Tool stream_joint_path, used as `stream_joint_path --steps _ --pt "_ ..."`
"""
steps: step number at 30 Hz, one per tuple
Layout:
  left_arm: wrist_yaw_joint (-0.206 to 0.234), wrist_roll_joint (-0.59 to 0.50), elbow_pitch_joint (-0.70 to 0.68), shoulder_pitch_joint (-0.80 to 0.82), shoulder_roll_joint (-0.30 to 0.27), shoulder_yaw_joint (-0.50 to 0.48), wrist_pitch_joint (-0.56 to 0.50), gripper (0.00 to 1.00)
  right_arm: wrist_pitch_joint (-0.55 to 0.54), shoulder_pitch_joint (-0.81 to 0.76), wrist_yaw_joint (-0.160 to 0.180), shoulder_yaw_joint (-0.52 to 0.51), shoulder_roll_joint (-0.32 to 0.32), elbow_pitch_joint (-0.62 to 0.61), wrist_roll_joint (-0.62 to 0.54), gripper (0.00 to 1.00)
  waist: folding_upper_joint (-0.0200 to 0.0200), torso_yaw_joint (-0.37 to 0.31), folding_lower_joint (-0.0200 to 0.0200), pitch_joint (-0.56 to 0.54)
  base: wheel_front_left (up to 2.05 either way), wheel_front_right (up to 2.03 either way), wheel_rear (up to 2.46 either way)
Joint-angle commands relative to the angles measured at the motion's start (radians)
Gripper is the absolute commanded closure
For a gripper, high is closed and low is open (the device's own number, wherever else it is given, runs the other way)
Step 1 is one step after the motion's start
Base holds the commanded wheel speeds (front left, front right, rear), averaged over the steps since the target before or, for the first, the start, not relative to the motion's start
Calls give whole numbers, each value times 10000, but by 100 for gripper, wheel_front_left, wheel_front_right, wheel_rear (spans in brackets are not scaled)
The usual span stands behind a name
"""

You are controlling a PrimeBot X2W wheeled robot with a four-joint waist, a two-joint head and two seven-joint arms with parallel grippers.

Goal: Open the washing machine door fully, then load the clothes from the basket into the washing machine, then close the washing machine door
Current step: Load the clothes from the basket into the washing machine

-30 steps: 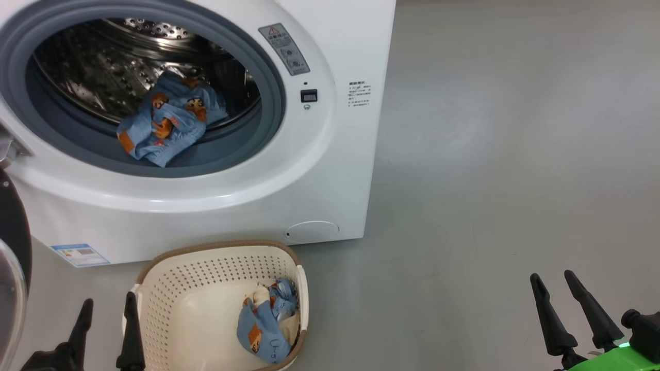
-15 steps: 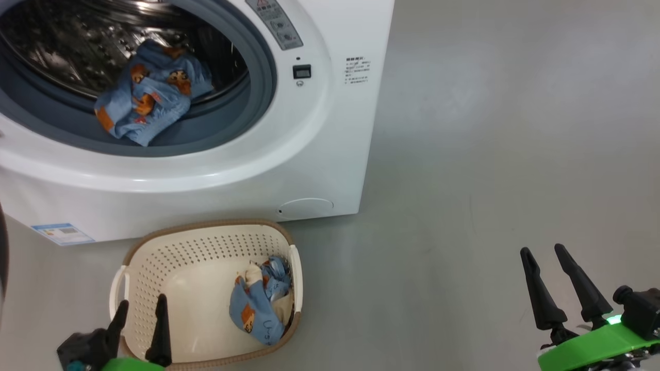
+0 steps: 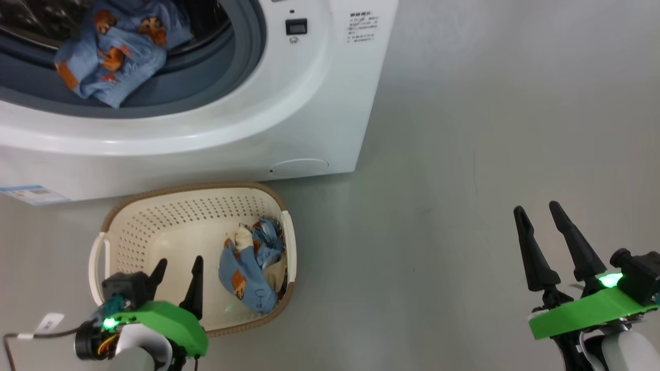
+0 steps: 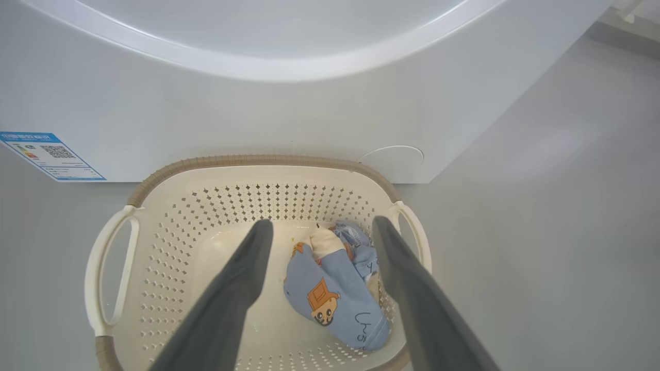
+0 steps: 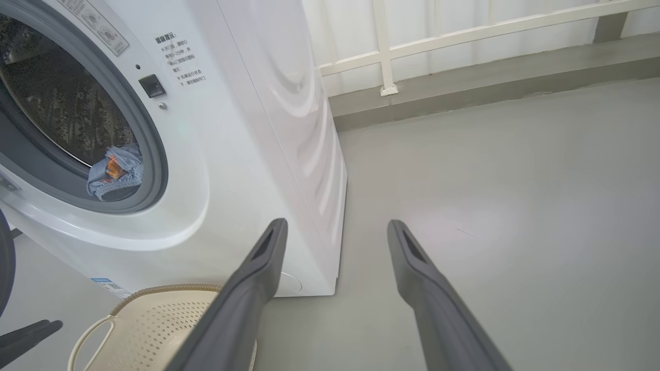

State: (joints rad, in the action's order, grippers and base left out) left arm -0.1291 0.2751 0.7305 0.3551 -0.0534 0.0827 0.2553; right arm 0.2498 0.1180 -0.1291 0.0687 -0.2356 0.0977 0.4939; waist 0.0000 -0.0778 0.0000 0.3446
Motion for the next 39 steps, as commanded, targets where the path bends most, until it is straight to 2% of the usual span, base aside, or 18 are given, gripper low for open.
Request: stream_joint_path --steps 1,11,19,29,39 --pt "-15 112 195 404 -337 -10 65 0 120 228 -16 266 -55 -257 -126 0 0 -72 0 553 0 0 0" --pt "-15 889 2411 2192 -690 2063 65 0 120 982 -16 532 207 -325 -233 0 0 -373 0 1826 0 0 0" --pt "-15 1789 3503 3395 -976 3697 65 0 120 1492 -16 629 365 -432 -309 0 0 -630 0 2860 0 0 0" --pt "-15 3194 3955 4569 -1331 5608 -295 0 120 2078 -16 682 475 -638 -453 0 0 -749 0 3989 0 0 0" --pt "-15 4637 3613 4978 -1746 7148 -707 0 120 2421 -16 810 637 -743 -547 0 0 -877 0 4518 0 0 0"
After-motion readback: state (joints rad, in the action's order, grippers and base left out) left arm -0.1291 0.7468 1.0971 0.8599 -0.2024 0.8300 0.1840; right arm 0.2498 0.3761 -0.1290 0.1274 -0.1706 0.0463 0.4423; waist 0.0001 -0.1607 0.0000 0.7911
